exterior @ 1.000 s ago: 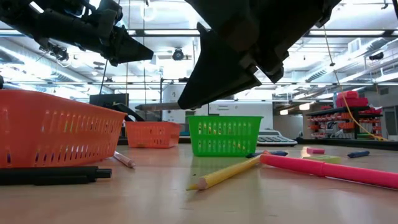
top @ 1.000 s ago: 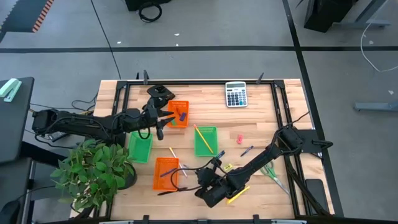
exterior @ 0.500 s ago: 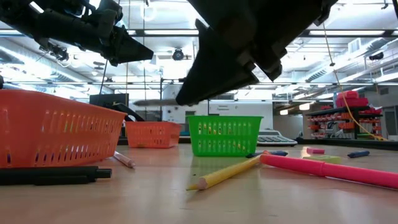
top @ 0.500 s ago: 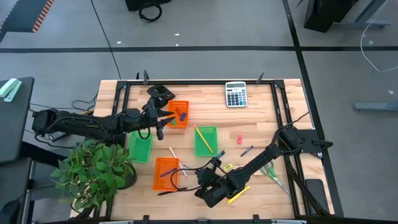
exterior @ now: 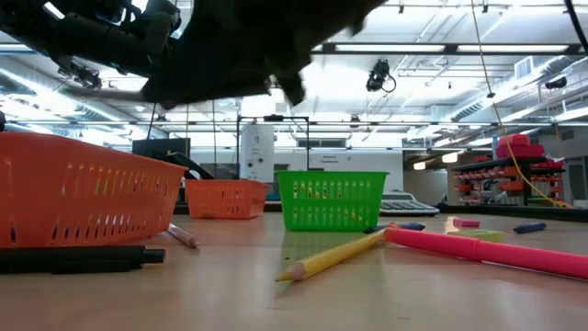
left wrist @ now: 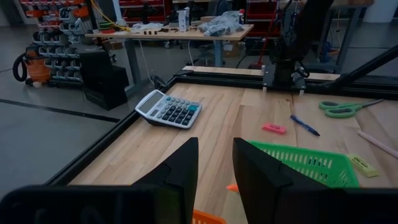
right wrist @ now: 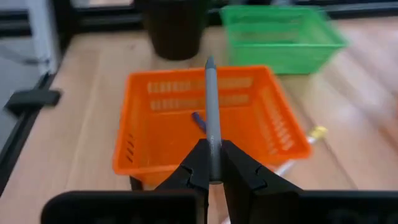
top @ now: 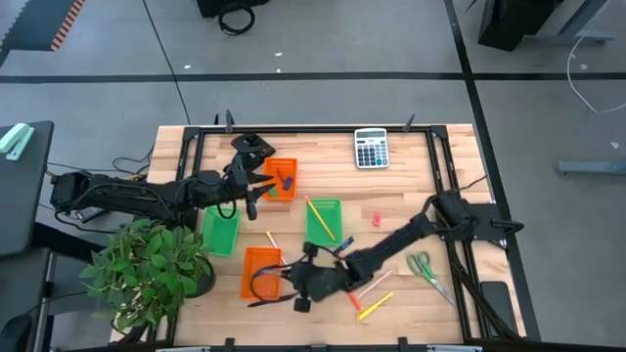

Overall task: Sort crayons/erasers/pens/pencils in bins
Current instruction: Put the gray crayon into the bottom orange basket, then put the blue crayon into the bottom orange basket

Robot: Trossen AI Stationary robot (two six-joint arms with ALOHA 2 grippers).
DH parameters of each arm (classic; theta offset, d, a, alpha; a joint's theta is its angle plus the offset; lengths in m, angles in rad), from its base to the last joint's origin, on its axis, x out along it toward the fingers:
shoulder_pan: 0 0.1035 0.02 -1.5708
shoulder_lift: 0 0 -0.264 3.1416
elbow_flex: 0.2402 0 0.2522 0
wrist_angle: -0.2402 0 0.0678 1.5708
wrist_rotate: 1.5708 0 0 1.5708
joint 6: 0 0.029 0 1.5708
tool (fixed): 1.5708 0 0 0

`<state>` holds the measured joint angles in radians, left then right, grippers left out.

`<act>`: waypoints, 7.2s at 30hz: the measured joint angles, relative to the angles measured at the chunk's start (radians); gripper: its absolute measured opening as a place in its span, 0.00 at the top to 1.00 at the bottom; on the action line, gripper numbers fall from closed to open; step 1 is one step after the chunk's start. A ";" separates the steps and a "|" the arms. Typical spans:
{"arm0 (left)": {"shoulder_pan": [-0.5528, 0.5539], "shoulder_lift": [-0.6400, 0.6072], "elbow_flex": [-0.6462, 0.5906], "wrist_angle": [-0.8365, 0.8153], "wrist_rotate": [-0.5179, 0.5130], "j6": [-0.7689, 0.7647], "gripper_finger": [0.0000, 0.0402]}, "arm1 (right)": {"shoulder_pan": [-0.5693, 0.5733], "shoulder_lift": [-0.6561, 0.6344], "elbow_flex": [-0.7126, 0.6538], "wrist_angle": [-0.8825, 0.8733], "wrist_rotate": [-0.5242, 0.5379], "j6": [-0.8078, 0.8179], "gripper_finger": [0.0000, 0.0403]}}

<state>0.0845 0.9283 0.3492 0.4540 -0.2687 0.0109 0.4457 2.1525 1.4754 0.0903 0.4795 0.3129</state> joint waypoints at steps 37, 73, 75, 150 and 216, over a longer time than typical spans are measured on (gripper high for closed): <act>0.021 0.000 0.000 0.008 0.000 0.038 0.73 | -0.221 0.000 0.030 -0.015 -0.552 -0.462 0.77; 0.016 0.000 0.000 0.004 0.001 0.027 0.73 | 0.024 -0.665 -0.577 -0.494 0.203 0.437 0.75; 0.016 0.000 0.000 0.004 0.000 0.027 0.73 | 0.052 -0.703 -0.660 -0.461 0.261 0.504 0.75; 0.019 0.000 0.000 -0.015 0.000 0.052 0.73 | 0.192 -0.778 -0.973 -0.580 -0.076 1.466 0.75; 0.019 0.028 0.000 0.035 0.000 0.043 0.73 | 0.324 -0.770 -1.323 0.280 0.275 0.301 0.75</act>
<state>0.1032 0.9562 0.3496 0.4892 -0.2687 0.0539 0.7697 1.3823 0.1524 0.3698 0.7540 0.6141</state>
